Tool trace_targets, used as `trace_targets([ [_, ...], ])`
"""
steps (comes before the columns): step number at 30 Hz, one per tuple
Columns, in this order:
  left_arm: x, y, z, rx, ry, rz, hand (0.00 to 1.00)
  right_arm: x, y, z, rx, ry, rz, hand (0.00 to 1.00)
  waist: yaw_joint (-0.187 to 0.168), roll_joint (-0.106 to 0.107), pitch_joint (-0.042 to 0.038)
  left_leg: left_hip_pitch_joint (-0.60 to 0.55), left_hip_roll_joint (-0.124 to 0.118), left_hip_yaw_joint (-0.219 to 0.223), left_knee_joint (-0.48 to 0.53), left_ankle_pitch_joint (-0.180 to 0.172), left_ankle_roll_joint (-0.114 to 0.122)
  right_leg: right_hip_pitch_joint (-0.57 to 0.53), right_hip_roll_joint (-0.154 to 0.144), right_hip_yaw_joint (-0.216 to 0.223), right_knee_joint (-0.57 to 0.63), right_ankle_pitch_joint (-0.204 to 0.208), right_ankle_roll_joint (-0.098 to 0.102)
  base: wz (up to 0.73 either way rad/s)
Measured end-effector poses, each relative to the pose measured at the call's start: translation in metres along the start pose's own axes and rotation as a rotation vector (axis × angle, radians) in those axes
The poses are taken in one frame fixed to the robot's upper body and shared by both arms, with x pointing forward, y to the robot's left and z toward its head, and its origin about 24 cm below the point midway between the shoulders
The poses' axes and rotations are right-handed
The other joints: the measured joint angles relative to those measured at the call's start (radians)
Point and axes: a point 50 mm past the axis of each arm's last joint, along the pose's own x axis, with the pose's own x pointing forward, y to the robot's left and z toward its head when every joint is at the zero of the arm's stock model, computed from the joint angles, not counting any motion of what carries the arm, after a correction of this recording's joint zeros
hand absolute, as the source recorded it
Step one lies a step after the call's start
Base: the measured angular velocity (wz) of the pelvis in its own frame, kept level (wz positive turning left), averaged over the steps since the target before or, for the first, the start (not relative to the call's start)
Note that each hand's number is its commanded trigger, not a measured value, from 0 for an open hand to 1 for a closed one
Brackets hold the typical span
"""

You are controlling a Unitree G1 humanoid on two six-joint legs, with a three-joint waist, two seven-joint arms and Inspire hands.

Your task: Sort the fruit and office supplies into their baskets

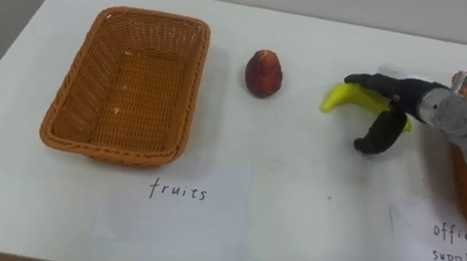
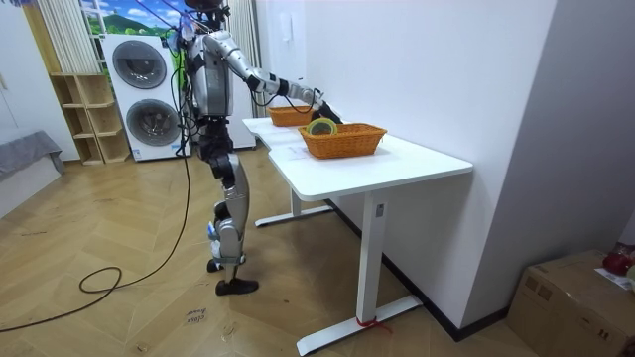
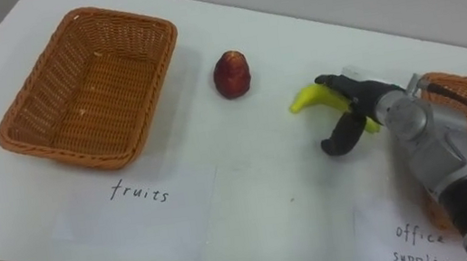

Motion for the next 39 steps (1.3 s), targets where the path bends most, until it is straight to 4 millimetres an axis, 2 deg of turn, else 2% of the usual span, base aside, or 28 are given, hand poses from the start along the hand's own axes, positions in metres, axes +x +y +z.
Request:
trace_targets([
  [11,0.0,0.001,-0.001,0.001,0.005,0.001,0.0,0.001,0.006,0.001,-0.021,0.005,0.027,0.0,0.004,-0.007,-0.0059,0.001,0.0,-0.003,0.004,0.001,-0.001,0.003,0.001,0.0,-0.001,0.0,-0.001,0.0],
  [12,0.001,0.001,0.0,0.001,0.003,0.001,0.0,0.001,0.006,0.001,-0.024,0.009,0.039,0.41,0.007,-0.008,-0.0066,0.001,0.0,-0.003,0.005,0.001,-0.001,0.003,0.001,0.0,-0.001,0.001,-0.001,0.0],
  [13,0.001,0.001,0.002,0.0,0.0,0.002,0.0,0.001,0.007,0.0,-0.027,0.013,0.049,0.76,0.012,-0.009,-0.0067,0.001,0.0,-0.003,0.006,0.001,-0.001,0.004,0.0,0.0,0.0,0.001,-0.001,0.0],
  [14,0.001,0.001,0.002,0.0,-0.002,0.002,0.0,0.001,0.007,0.0,-0.028,0.014,0.052,1.0,0.014,-0.009,-0.0067,0.002,0.0,-0.003,0.006,0.001,-0.001,0.004,0.0,0.0,0.0,0.001,-0.001,0.0],
  [20,0.001,0.001,0.001,0.001,0.002,0.0,0.0,0.001,0.006,0.0,-0.038,0.022,0.038,1.0,0.028,-0.01,-0.0069,0.003,0.0,-0.004,0.007,0.001,-0.002,0.008,0.0,-0.001,0.0,0.001,-0.002,0.01],
  [28,0.001,0.001,0.001,0.002,0.002,-0.004,0.0,0.001,0.005,0.0,-0.077,0.05,0.031,1.0,0.047,-0.014,-0.0034,0.018,0.0,-0.006,-0.008,0.001,-0.002,0.021,0.001,-0.001,-0.002,0.001,-0.001,0.0],
  [32,0.001,0.001,0.0,0.003,0.004,-0.01,0.0,0.0,0.003,0.004,-0.088,0.041,0.029,1.0,0.045,-0.02,-0.0027,0.018,0.0,-0.008,-0.01,0.001,-0.002,0.02,0.002,-0.002,-0.003,0.001,-0.001,0.0],
  [34,0.001,0.002,0.001,0.004,0.003,-0.013,0.0,-0.001,0.002,0.007,-0.091,0.028,0.031,1.0,0.043,-0.026,0.0011,0.018,0.001,-0.008,-0.01,0.001,-0.002,0.02,0.002,-0.001,-0.004,0.001,-0.001,0.0],
  [39,0.002,0.003,0.002,0.005,0.001,-0.014,0.0,-0.002,0.003,0.011,-0.104,0.016,0.05,1.0,0.043,-0.031,0.0012,0.019,0.0,-0.009,-0.009,0.001,-0.002,0.019,0.001,-0.001,-0.004,0.001,-0.001,0.0],
])
